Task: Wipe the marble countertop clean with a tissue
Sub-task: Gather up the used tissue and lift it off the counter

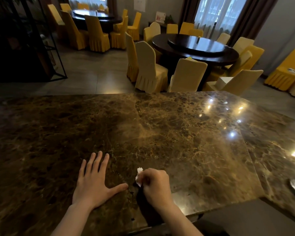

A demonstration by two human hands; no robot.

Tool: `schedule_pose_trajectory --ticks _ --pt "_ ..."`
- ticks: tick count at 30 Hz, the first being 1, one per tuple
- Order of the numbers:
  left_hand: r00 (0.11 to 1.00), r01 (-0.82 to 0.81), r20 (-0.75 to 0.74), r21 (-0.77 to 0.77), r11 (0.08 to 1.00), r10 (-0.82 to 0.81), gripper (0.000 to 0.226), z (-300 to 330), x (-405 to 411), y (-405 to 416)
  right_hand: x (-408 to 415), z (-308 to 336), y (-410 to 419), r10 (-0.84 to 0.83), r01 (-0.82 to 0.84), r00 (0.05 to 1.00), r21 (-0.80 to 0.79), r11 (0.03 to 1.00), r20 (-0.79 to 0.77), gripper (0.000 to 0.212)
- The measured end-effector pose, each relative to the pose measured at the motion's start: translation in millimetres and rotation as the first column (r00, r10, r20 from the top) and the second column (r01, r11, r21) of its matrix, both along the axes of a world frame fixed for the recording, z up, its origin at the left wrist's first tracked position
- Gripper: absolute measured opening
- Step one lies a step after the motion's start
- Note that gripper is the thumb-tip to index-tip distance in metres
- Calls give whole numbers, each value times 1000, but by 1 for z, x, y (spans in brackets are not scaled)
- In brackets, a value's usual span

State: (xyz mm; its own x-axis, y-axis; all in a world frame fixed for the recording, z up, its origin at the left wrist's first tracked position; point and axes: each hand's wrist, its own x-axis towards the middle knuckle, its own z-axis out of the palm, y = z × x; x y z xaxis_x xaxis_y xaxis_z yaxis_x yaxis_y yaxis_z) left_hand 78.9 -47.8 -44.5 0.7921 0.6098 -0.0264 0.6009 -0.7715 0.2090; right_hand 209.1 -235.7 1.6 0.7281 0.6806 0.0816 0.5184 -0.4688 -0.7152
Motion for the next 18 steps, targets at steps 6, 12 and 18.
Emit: schedule_pose_trajectory --ticks 6,12,18 --pt "1000 6 1 -21 1000 -6 139 9 -1 -2 3 22 -45 -159 287 690 65 956 -706 28" --pt "1000 10 -10 -39 999 -10 141 16 -2 -6 -4 34 -84 -32 509 318 142 849 -948 31" --pt "996 -5 -86 -12 1000 4 129 29 -5 -18 -29 42 -114 -30 389 492 189 902 -870 24"
